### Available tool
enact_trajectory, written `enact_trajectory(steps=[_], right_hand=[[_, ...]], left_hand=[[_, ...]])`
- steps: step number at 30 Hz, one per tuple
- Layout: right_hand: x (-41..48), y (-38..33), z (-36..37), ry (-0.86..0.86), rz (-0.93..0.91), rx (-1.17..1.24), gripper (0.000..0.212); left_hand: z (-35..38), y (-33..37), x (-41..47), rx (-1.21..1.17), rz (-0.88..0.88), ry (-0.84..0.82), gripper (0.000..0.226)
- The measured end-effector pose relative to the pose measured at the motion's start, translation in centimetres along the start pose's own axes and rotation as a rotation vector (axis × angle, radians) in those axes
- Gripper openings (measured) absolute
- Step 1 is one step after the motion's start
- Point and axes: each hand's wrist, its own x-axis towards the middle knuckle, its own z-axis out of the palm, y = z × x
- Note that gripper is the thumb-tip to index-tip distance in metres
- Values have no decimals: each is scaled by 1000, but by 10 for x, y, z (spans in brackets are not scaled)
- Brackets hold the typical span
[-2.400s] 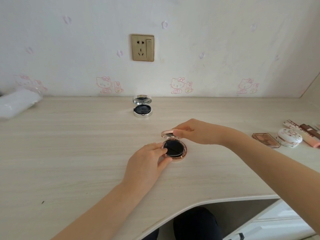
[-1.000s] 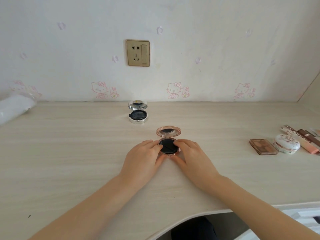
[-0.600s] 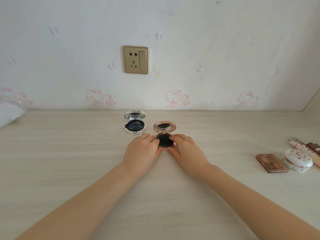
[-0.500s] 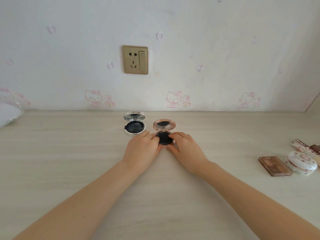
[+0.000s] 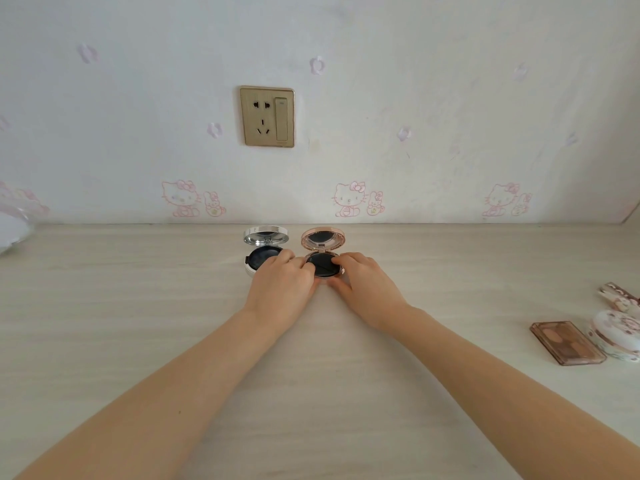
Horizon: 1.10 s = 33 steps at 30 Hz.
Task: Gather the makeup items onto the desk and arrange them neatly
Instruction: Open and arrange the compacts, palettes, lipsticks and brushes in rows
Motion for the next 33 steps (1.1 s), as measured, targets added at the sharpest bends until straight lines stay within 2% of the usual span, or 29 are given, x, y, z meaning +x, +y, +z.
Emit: enact_trajectory(steps=[12, 16, 24, 29, 33], right_hand=[[-5, 0, -9, 12, -38, 10, 36], [-25, 10, -25, 12, -21, -62, 45], [-97, 47, -68, 54, 83, -118, 44], [-142, 81, -102, 114, 142, -163, 42], [-173, 112, -127, 166, 236, -178, 39]], left_hand=[[-10, 1, 2, -25, -14, -26, 20], [-25, 17, -2, -59, 3, 8, 17], [-39, 91, -13, -274, 47, 3, 12], [-49, 153, -8, -464, 36, -91, 28], [-52, 201, 5, -544, 72, -135, 33]])
